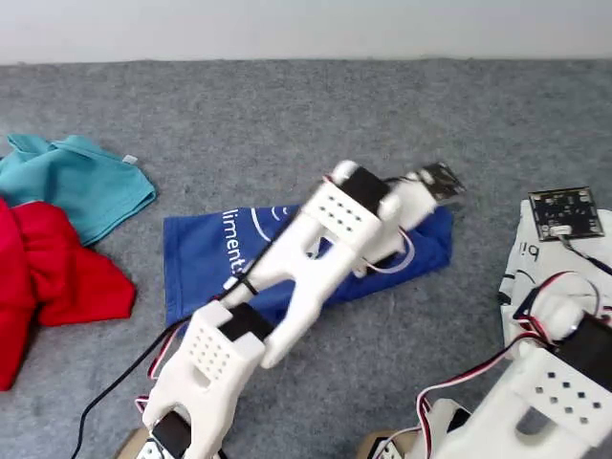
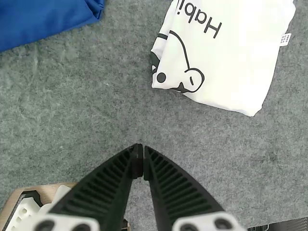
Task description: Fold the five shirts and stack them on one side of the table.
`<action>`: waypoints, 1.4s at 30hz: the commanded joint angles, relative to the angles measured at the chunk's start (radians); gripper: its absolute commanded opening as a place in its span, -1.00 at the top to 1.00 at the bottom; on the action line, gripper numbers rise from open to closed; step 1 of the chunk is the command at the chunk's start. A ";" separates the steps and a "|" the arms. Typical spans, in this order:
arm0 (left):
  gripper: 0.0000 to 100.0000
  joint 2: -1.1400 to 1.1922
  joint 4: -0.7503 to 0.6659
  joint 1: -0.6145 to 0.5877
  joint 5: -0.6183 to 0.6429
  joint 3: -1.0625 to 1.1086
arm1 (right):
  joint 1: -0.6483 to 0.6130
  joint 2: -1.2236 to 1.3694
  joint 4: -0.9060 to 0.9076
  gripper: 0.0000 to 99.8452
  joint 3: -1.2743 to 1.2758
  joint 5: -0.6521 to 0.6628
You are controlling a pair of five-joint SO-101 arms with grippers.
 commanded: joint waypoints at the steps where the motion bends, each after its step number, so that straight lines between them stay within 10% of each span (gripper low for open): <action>1: 0.95 -0.038 -0.005 0.014 0.000 -0.028 | 0.007 -0.016 0.031 0.96 -0.029 0.000; 15: 0.95 0.216 -0.077 -0.157 -0.003 -0.016 | 0.008 -0.012 0.027 0.96 -0.029 0.000; 32: 0.88 -0.038 0.029 -0.140 0.100 -0.120 | 0.008 -0.012 0.027 0.96 -0.029 0.000; 42: 0.59 -0.428 0.028 -0.482 0.218 0.259 | 0.008 -0.018 0.033 0.96 -0.029 0.002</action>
